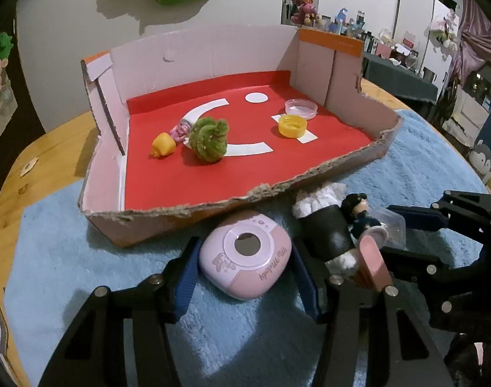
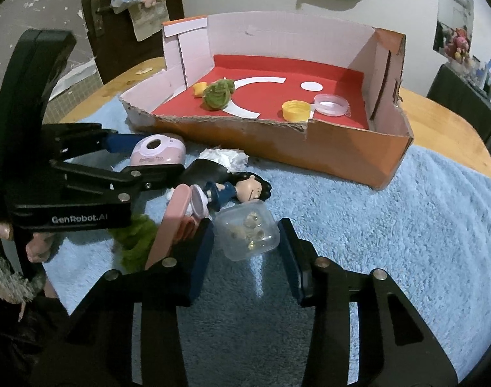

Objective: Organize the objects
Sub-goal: 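Grasp the pink round toy with the left tool while the right tool grasps the clear plastic box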

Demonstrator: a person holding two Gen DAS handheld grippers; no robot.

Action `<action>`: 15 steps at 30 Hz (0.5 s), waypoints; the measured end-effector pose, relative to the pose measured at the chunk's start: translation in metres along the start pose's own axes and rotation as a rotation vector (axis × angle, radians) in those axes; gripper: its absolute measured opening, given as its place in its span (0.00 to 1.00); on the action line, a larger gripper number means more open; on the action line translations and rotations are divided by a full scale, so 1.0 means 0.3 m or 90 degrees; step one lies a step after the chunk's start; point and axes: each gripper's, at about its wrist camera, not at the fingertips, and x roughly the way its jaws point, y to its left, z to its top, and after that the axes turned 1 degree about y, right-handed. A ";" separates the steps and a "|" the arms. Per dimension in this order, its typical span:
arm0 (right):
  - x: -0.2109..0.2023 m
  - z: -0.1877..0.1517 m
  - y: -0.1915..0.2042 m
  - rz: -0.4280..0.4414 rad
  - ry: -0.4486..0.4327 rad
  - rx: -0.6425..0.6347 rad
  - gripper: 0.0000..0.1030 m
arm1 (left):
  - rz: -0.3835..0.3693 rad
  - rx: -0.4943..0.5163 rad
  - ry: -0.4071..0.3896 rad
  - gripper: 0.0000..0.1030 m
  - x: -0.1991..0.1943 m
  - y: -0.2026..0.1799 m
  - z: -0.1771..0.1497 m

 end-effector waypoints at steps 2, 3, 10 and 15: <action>-0.004 -0.002 0.000 0.002 -0.001 0.004 0.38 | -0.007 -0.008 -0.003 0.55 -0.006 0.004 -0.003; -0.007 -0.003 -0.001 0.003 -0.003 0.006 0.38 | -0.009 -0.010 -0.004 0.55 -0.012 0.004 -0.007; -0.031 -0.006 0.003 0.013 -0.012 0.014 0.38 | -0.026 -0.023 -0.009 0.55 -0.042 -0.004 -0.027; -0.044 -0.009 0.009 0.017 -0.015 0.013 0.38 | -0.033 -0.031 -0.010 0.55 -0.051 -0.009 -0.038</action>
